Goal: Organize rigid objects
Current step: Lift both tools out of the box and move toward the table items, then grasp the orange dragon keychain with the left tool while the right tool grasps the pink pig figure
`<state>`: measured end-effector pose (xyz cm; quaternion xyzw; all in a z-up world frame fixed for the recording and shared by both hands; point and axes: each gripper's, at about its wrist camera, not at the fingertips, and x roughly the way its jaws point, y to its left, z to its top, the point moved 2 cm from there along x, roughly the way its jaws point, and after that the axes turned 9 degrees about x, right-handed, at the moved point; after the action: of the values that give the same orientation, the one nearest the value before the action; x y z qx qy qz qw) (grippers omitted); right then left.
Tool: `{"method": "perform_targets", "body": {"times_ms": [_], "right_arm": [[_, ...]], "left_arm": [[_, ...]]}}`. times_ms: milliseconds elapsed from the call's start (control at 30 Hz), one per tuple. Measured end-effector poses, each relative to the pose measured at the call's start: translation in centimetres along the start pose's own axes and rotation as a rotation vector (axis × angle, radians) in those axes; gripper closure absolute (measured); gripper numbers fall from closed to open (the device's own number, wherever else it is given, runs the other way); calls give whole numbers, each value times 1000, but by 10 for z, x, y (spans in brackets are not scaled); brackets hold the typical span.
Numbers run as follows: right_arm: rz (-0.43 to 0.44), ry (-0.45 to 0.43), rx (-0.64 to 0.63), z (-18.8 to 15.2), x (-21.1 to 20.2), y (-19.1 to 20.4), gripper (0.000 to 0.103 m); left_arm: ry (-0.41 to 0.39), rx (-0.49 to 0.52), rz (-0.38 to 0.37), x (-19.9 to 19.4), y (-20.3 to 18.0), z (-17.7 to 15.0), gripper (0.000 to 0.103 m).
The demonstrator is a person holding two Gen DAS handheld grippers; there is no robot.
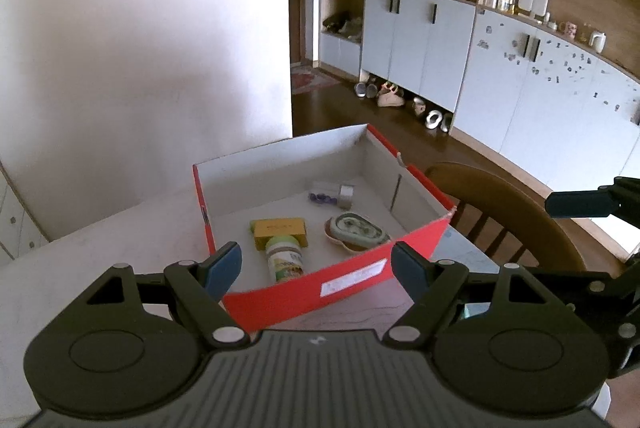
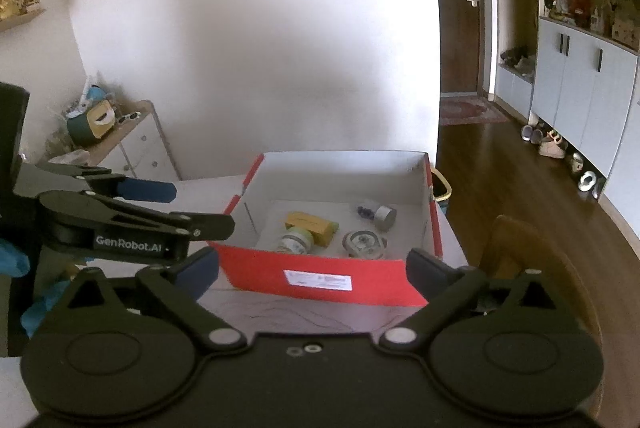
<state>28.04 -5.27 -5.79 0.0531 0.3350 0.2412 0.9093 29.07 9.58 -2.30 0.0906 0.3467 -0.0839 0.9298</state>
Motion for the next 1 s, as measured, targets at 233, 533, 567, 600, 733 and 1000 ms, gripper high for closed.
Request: {"method": "perform_targets", "body": {"times_ms": [233,533,567,600,733,1000], "right_arm": [[28,-23,12,-21,-19,8,1],[23,-37,-20,-57,-35,16,0],[15,-36,-21,-62,-36,16,0],[6,-32,-23,-66,-37,15,0],[-27,0,-12,-85,-34,10,1],[-84,72,24,-124,-20,2,3]], "left_arm": [[-15,-18,-24,-17,-6,-20,20],[-27,-34,-40,-34,-15,-59,20],[-28,-35,-40,-35,-16,-65,20],[-26,-32,-44,-36,-18,-71,20],[-18,-30,-60,-38,-26,-98,20],[43,-12,-118,-28,-56,-150,20]]}}
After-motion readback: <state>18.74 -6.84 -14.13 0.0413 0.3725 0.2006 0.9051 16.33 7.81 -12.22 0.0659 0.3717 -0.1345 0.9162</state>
